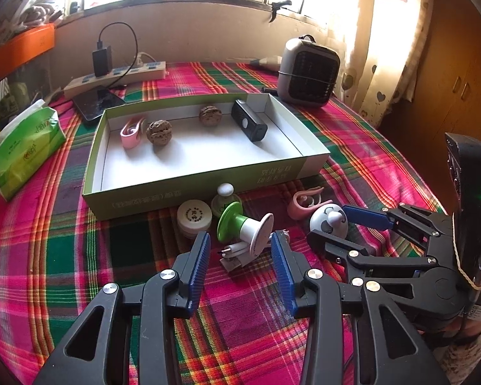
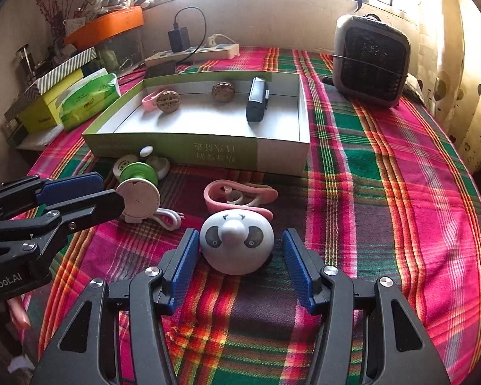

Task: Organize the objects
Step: 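Close the left gripper on the green-white spool while the right grasps the white panda-face gadget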

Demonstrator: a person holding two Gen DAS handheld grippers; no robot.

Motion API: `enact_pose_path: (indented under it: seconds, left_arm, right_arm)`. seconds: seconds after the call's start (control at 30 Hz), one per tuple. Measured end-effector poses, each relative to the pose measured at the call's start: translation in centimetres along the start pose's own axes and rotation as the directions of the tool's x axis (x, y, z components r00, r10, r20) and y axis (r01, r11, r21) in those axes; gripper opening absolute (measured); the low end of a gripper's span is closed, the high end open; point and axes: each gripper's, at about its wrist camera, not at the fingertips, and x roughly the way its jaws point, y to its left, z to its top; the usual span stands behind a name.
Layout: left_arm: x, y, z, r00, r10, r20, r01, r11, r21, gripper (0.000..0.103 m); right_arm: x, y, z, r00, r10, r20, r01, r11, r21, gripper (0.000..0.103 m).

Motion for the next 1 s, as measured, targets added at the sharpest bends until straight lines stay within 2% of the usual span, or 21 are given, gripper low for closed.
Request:
enact_pose_path:
  seconds: [0.67,1.0]
  left_arm:
    - [2.1,-0.3,1.4,0.999,-0.016,-0.035,0.017,0.999,0.037,0.038]
    - [2.8,-0.2,1.9,0.999,-0.011,-0.053,0.013,1.000,0.026,0.038]
  right_arm:
    - [0.0,0.0,0.0,1.000,0.004,-0.002,-0.004,1.000,-0.005,0.055]
    - [0.0,-0.1,0.0,1.000,0.007,-0.001,-0.007,1.000,-0.003,0.055]
